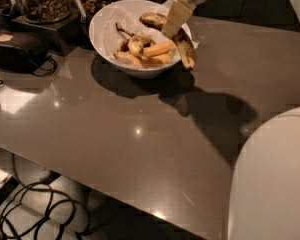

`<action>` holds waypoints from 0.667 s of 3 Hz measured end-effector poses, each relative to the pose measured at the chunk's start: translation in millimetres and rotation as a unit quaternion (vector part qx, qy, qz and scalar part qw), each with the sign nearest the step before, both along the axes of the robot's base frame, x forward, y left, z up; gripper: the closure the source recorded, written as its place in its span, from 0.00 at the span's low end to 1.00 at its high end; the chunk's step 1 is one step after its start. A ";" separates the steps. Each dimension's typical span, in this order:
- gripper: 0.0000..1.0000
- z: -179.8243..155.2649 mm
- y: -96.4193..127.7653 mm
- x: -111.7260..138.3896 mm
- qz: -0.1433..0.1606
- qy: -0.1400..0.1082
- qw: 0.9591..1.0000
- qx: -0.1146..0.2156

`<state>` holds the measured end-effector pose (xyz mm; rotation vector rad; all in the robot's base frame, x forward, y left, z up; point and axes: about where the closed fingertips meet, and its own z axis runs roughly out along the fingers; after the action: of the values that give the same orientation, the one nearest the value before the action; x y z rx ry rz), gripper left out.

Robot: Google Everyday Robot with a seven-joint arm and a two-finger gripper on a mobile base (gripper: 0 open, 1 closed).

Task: Pick banana from white bowl

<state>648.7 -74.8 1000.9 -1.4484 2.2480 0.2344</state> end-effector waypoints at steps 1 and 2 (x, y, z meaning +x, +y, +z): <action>1.00 -1.3 3.9 -36.6 0.009 0.012 1.000 -0.001; 1.00 -9.3 4.1 -79.3 0.008 0.036 0.999 -0.007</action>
Offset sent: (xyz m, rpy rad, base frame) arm -0.1394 0.0000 -0.0222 -0.0399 0.1517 0.0173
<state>569.5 -70.7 991.6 -1.4887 2.2996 0.2812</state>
